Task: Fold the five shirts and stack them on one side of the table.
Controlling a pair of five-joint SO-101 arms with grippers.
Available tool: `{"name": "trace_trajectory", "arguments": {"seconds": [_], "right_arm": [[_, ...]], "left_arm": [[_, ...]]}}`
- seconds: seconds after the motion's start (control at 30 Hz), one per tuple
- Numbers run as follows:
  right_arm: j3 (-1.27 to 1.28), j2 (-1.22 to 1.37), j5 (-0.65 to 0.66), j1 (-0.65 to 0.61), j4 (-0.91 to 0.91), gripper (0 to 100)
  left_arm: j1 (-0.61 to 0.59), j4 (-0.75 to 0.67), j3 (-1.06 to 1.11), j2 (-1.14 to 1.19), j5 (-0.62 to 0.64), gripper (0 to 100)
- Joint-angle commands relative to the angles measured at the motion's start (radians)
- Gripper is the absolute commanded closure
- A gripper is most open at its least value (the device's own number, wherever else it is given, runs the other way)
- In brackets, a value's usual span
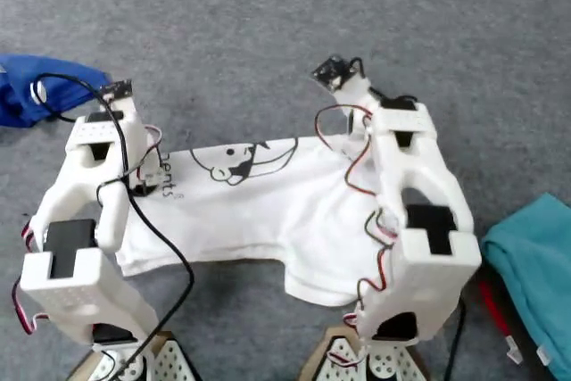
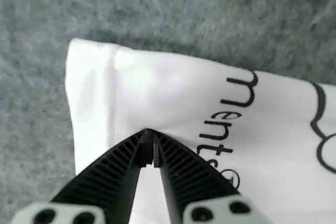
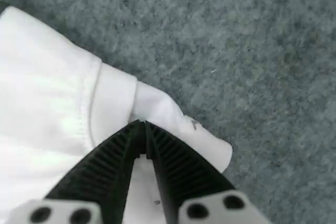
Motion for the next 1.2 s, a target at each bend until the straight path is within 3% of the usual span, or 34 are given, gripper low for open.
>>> {"name": "trace_trajectory", "arguments": {"seconds": [0.0,0.5,0.9,1.17], "right_arm": [[-0.124,0.047,0.038,-0.007,0.014,99.3],[-0.533,0.3,0.092,-0.004,0.092,99.3],[-0.829,0.452,0.084,-0.004,0.095,99.3],[-1.095,0.42,0.094,-0.012,0.48,99.3]], "left_arm": [[0.002,0.032,-0.164,0.093,0.006,98],[-0.008,0.328,-0.936,0.512,0.006,98],[-0.021,0.347,-1.297,0.711,0.012,98],[-0.043,0.545,-1.475,0.719,0.005,98]]}}
